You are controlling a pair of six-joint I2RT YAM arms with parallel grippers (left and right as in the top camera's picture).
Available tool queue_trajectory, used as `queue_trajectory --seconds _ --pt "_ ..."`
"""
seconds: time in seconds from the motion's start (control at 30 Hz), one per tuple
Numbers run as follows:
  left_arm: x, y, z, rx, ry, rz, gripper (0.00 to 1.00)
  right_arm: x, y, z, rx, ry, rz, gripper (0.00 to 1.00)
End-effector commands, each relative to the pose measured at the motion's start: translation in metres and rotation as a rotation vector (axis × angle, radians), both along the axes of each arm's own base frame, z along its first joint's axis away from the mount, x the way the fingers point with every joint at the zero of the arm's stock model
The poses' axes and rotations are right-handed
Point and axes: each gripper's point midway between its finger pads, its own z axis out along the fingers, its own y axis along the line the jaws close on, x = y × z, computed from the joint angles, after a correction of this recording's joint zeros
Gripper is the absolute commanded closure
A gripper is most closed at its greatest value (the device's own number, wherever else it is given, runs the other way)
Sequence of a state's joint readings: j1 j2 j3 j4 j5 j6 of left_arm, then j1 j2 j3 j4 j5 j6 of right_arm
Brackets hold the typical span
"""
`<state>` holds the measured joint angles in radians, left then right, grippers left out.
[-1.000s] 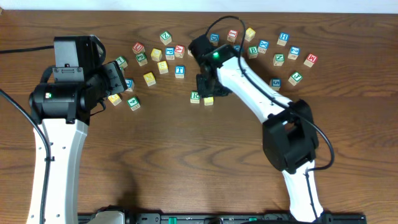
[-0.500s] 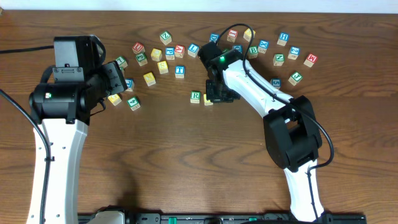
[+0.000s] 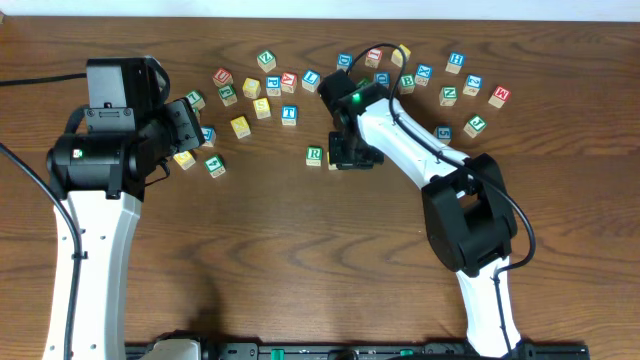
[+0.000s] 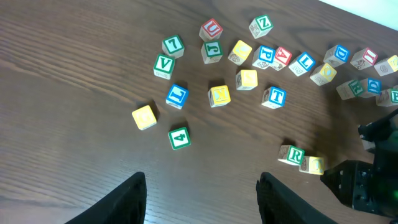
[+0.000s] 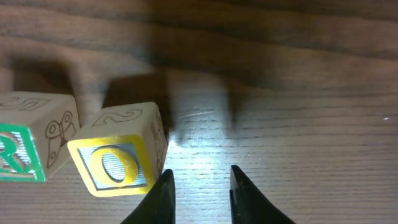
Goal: Spell out ROBOT
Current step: 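Lower the yellow O block right of the R block and release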
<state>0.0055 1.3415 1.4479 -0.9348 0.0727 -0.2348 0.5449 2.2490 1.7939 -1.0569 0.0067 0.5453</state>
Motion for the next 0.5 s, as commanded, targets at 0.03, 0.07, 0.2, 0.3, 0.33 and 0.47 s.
queue_trajectory --seconds 0.03,0.07,0.2,0.3,0.33,0.47 --pt "0.003 0.002 0.005 0.010 -0.012 -0.004 0.44 -0.002 0.004 0.001 0.014 0.000 -0.008 0.76" --pt "0.003 0.002 0.005 0.009 -0.012 -0.004 0.44 -0.001 0.005 0.001 0.017 -0.002 -0.008 0.76" --pt "0.003 0.002 0.005 0.009 -0.012 -0.004 0.44 0.001 0.008 0.001 0.025 -0.014 -0.004 0.71" --pt "0.003 0.002 0.005 0.009 -0.012 -0.004 0.44 0.001 0.012 0.001 0.028 -0.022 0.017 0.71" --pt "0.003 0.002 0.005 0.009 -0.012 -0.004 0.44 0.001 0.013 0.001 0.029 -0.024 0.020 0.71" --pt "0.003 0.002 0.005 0.009 -0.012 -0.004 0.44 0.003 0.014 0.001 0.033 -0.035 0.021 0.71"
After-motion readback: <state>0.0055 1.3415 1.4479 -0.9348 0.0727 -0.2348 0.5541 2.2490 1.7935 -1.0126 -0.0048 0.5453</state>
